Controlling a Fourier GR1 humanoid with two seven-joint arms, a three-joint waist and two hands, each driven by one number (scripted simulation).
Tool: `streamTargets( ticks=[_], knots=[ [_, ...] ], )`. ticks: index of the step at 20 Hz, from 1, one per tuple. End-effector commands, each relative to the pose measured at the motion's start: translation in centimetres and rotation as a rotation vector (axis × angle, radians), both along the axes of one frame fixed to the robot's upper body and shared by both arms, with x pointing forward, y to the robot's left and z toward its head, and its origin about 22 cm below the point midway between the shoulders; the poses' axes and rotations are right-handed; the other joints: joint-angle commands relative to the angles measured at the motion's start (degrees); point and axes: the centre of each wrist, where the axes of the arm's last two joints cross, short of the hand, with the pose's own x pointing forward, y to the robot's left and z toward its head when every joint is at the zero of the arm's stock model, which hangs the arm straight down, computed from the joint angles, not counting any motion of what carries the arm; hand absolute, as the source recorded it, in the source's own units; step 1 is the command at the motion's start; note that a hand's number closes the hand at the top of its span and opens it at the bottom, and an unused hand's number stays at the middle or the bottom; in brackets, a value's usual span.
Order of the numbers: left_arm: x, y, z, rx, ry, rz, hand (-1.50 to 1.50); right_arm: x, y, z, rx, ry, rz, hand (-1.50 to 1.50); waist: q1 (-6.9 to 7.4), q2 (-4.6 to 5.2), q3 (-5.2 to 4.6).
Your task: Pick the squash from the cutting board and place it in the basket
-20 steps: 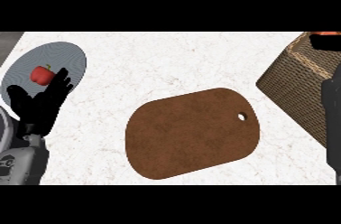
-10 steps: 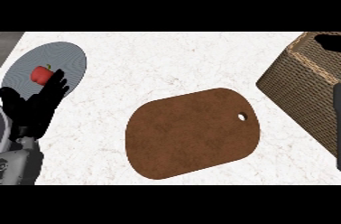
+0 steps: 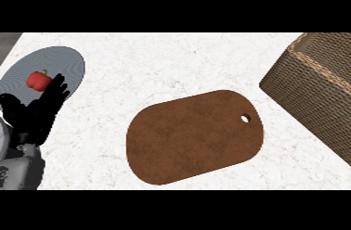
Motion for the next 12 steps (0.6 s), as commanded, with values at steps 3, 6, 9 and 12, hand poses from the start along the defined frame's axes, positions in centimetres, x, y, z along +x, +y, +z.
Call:
streamTargets(
  ticks=[3, 6, 9, 12],
  knots=[
    [-0.5, 0.6, 1.7, 0.005, -0.001, 0.008, 0.0, -9.3, -1.9, -0.2, 0.049, -0.058, 0.014, -1.5, -0.65, -0.31, 0.05],
    [-0.1, 2.2, -0.6, -0.004, -0.004, 0.021, 0.0, -13.1, -2.7, -0.7, 0.08, -0.007, 0.056, -1.5, -1.33, 0.04, -0.02],
    [-1.0, 1.3, -0.9, 0.007, 0.008, 0.041, 0.0, -16.8, -3.6, -1.4, 0.112, 0.026, 0.129, -1.5, -2.06, -0.27, 0.06],
    [-0.8, 0.9, -0.2, 0.004, -0.005, 0.046, 0.0, -20.8, -3.7, -0.7, 0.089, 0.072, 0.155, -1.5, -1.83, -0.28, 0.04]
  ],
)
